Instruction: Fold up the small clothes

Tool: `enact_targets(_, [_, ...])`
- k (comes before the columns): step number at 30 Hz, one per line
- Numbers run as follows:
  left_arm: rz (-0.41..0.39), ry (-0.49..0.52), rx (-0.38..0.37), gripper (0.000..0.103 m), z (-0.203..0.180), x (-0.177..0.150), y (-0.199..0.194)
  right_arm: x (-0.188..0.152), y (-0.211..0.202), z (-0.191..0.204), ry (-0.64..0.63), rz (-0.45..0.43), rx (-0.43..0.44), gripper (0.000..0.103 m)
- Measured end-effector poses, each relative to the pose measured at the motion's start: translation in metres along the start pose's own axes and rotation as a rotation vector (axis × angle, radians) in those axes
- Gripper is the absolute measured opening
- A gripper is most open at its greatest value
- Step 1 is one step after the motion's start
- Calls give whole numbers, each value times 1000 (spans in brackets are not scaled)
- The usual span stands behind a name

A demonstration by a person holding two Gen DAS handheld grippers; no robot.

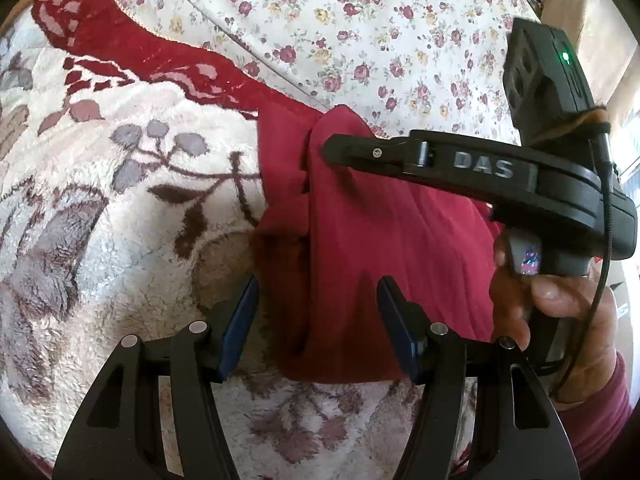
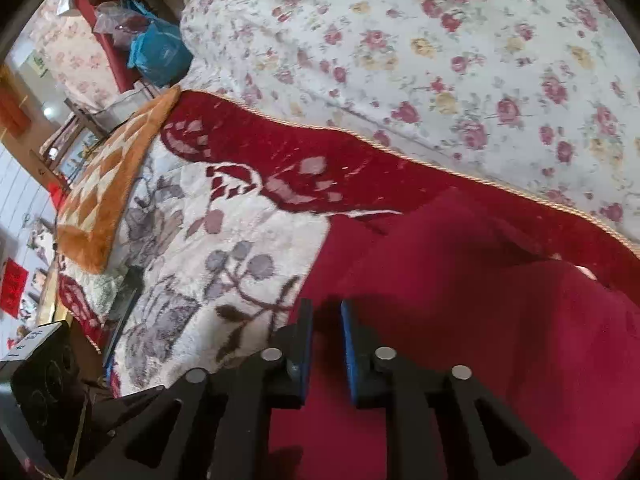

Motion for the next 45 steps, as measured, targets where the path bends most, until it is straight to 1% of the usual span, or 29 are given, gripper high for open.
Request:
enact_targets(1, [-6,3,-9,61,-1,1,-2,-1,-2,-2,10,-1,0,31])
enact_targets(2, [-14,8,-20,61,-2,2,-4,-3,-7,-4,33,-5,18,44])
enact_targets(4, [-34,22,-41,61,-6,3,-9,-9,-15,-8,65,-9,50,45])
enact_targets(7, [-27,47,-62,61,-11,4,-7,-28,-38,-14,81,-26,64,45])
enact_targets(9, [-17,59,-54,61,-13,4,-2,-47,-59,-23,92,-36,65,45])
enact_targets(10, [-13,62,-50,58,-14,5,1,-54,-67,-27,97,-39,57,45])
enact_targets(12, [-2,65,-55,49,-16,6,6,-75,-92,-41,111,-53,31,45])
enact_targets(14, [6,73,-55,26,-18,8,10,-92,-117,-57,119,-69,-16,45])
enact_targets(16, [9,85,-39,12,-18,7,11,-111,-146,-75,127,-98,-102,45])
enact_targets(18, [15,89,-45,7,-18,5,11,-129,-173,-95,157,-126,-176,45])
enact_targets(20, [25,79,-61,7,-17,3,8,-149,-199,-120,217,-159,-236,45])
enact_targets(21, [25,70,-76,6,-17,1,4,-154,-207,-129,246,-172,-256,47])
enact_targets(22, [24,67,-92,6,-18,0,0,-164,-215,-145,291,-185,-285,51])
enact_targets(23, [24,66,-115,6,-19,-1,-6,-172,-220,-157,328,-186,-306,58])
enact_targets(24, [24,72,-131,6,-20,-3,-11,-178,-222,-165,353,-182,-318,61])
enact_targets(26, [19,98,-124,6,-23,-8,-17,-186,-219,-177,374,-165,-312,61])
enact_targets(28, [22,101,-86,6,-18,-10,-14,-190,-210,-180,376,-145,-283,61])
enact_targets(29, [32,82,-77,6,-12,-10,-10,-189,-204,-178,358,-137,-250,58])
enact_targets(30, [50,40,-83,6,-4,-11,-7,-189,-200,-175,327,-127,-252,41])
enact_targets(31, [59,12,-102,6,1,-11,-8,-187,-198,-173,296,-119,-276,31])
enact_targets(32, [55,5,-112,6,3,-11,-11,-186,-197,-170,270,-114,-294,15])
enact_targets(34, [35,29,-106,6,2,-11,-19,-186,-204,-163,263,-118,-261,9])
enact_targets(36, [38,57,-87,6,-1,-11,-17,-188,-214,-157,228,-110,-281,8])
enact_targets(38, [47,66,-37,7,-1,-12,-10,-196,-215,-160,245,-99,-288,8])
enact_targets(41, [57,78,-1,8,-2,-13,-9,-204,-209,-166,270,-73,-296,8])
enact_targets(42, [46,95,26,12,-4,-12,-13,-202,-213,-163,269,-91,-300,8])
enact_targets(43, [30,114,57,19,-6,-10,-16,-198,-218,-161,270,-117,-308,8])
enact_targets(44, [17,125,78,29,-8,-8,-18,-193,-226,-159,276,-156,-327,13])
enact_targets(45, [-8,134,100,35,-10,-4,-21,-186,-234,-156,281,-196,-347,25])
Point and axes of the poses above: each gripper's, at about its wrist camera, not at the fingertips, and y roughly the way its jaws point, z to its left, x to its top, the point moved 4 cm from there along y, roughly the way its jaws point, and after that the axes turned 7 degrees about x, right-handed, at the moved point
